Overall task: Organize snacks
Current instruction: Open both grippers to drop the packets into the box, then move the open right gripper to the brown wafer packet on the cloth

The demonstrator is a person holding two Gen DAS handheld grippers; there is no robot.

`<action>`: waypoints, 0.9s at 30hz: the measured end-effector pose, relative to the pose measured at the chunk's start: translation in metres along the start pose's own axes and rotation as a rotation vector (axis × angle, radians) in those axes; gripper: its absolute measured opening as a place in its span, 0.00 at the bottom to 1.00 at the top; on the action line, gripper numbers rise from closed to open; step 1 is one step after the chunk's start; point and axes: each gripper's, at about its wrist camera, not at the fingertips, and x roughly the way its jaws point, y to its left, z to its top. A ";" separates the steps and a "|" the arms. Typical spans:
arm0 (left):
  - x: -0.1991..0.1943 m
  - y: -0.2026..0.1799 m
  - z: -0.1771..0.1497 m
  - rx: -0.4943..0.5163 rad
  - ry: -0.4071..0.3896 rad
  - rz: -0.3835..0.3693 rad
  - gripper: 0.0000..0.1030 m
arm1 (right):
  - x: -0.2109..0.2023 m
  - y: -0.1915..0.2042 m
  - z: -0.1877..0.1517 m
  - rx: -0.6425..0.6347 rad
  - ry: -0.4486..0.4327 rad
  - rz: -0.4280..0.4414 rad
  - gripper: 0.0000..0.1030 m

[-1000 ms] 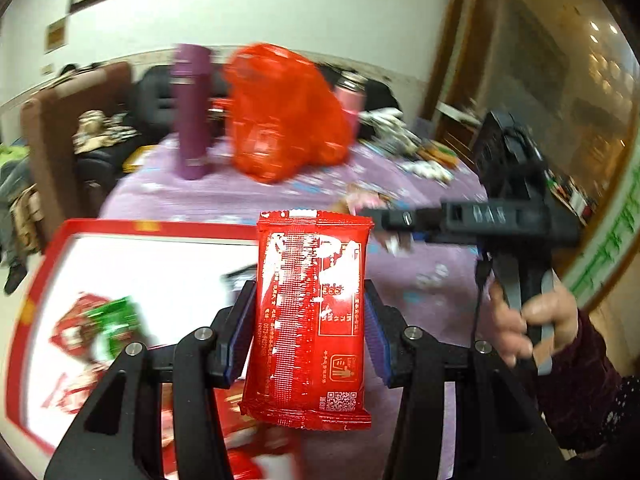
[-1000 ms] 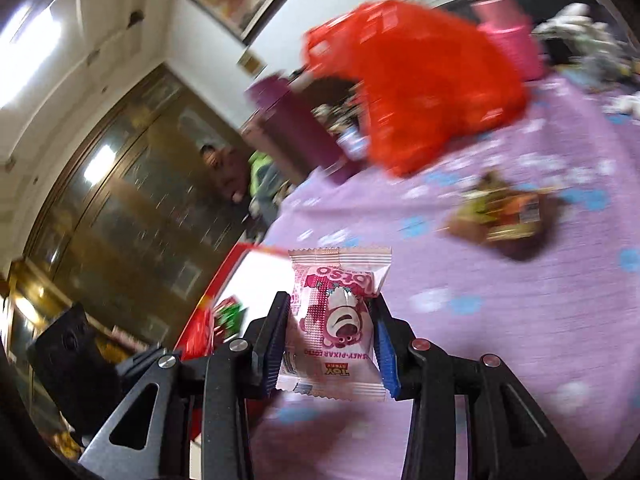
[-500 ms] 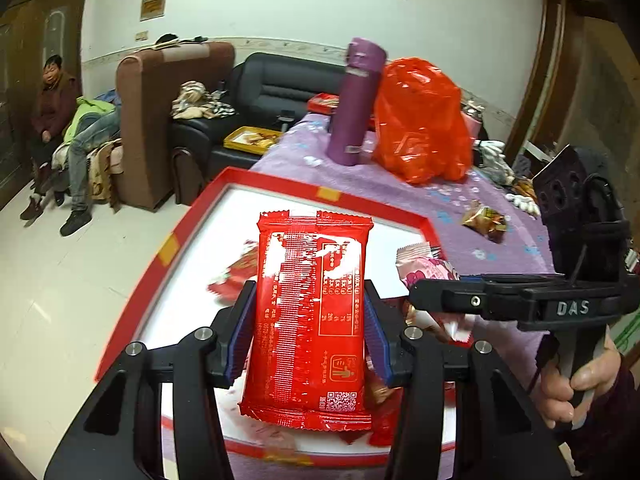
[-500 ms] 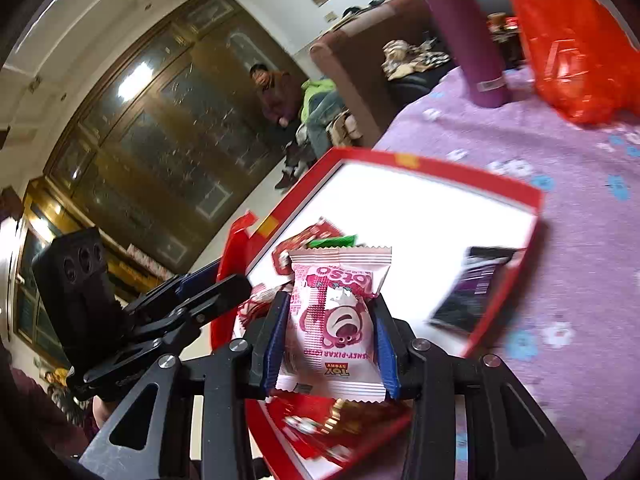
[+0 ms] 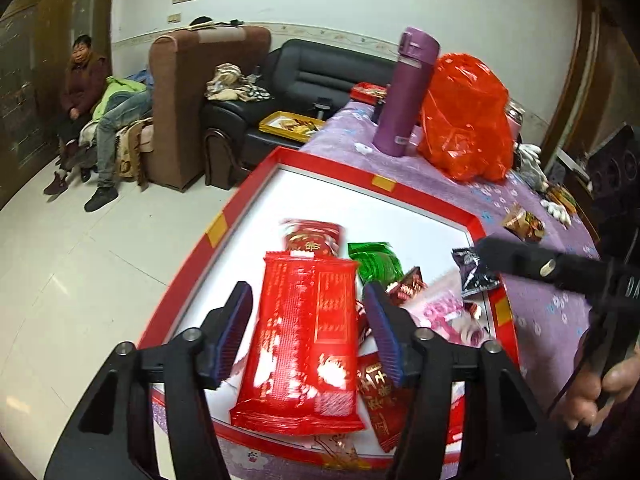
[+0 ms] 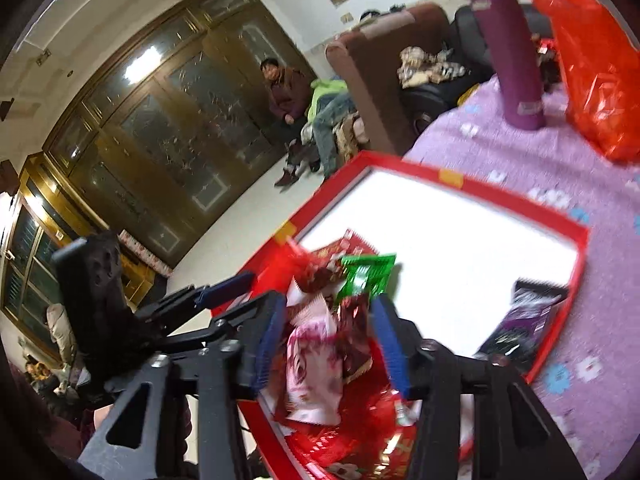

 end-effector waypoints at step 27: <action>-0.008 -0.052 0.000 0.137 0.000 -0.043 0.70 | -0.213 -0.241 -0.030 0.515 -0.407 -0.299 0.66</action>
